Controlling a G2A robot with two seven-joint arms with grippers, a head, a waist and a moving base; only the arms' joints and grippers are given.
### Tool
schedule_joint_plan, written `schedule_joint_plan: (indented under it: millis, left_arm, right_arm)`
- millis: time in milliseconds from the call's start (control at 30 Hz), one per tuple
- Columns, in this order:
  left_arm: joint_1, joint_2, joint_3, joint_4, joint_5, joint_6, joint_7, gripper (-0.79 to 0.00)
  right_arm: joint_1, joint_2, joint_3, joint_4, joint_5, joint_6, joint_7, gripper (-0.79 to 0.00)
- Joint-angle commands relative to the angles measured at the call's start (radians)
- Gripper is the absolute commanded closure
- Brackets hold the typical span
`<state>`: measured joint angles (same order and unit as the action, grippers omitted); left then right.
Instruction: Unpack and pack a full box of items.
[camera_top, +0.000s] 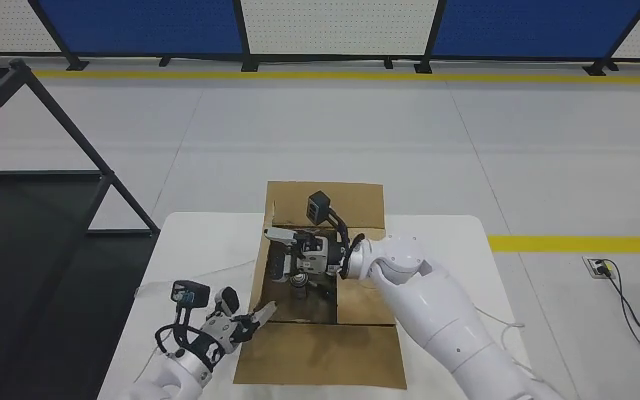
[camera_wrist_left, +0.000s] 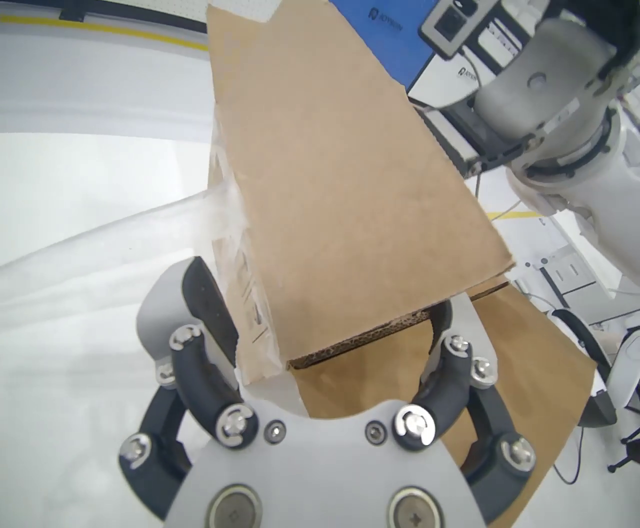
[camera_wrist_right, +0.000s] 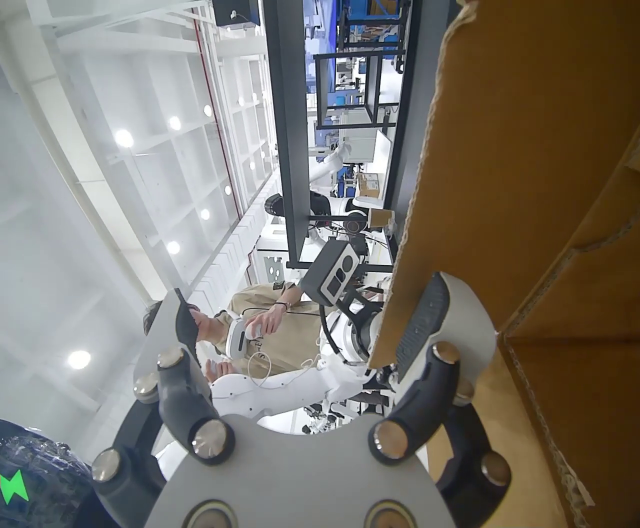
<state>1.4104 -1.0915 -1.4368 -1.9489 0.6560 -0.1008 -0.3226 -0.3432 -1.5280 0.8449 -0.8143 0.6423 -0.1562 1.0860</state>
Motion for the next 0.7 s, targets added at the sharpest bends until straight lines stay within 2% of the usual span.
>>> schedule_joint_plan:
  millis: [0, 200, 333, 533, 667]
  left_arm:
    - [0.006, -0.001, -0.019, -0.002, -0.044, 0.003, 0.002, -0.785]
    - [0.023, -0.003, -0.057, -0.010, -0.118, 0.014, 0.010, -0.785]
    - [0.043, -0.004, -0.081, -0.019, -0.166, 0.011, 0.013, -0.785]
    - [0.072, -0.005, -0.132, -0.020, -0.220, 0.036, 0.034, -0.785]
    - [0.086, -0.002, -0.180, 0.014, -0.215, 0.059, 0.014, -0.785]
  right_arm:
    - [-0.004, 0.001, 0.004, -0.005, -0.007, -0.003, 0.006, -0.785]
    - [-0.017, 0.005, 0.026, -0.019, -0.016, -0.010, 0.005, -0.785]
    - [-0.028, 0.014, 0.068, -0.023, -0.017, -0.046, -0.039, -0.785]
    - [-0.051, 0.046, 0.164, -0.035, -0.031, -0.080, -0.070, -0.785]
    - [-0.081, 0.072, 0.232, -0.060, -0.046, -0.075, -0.074, -0.785]
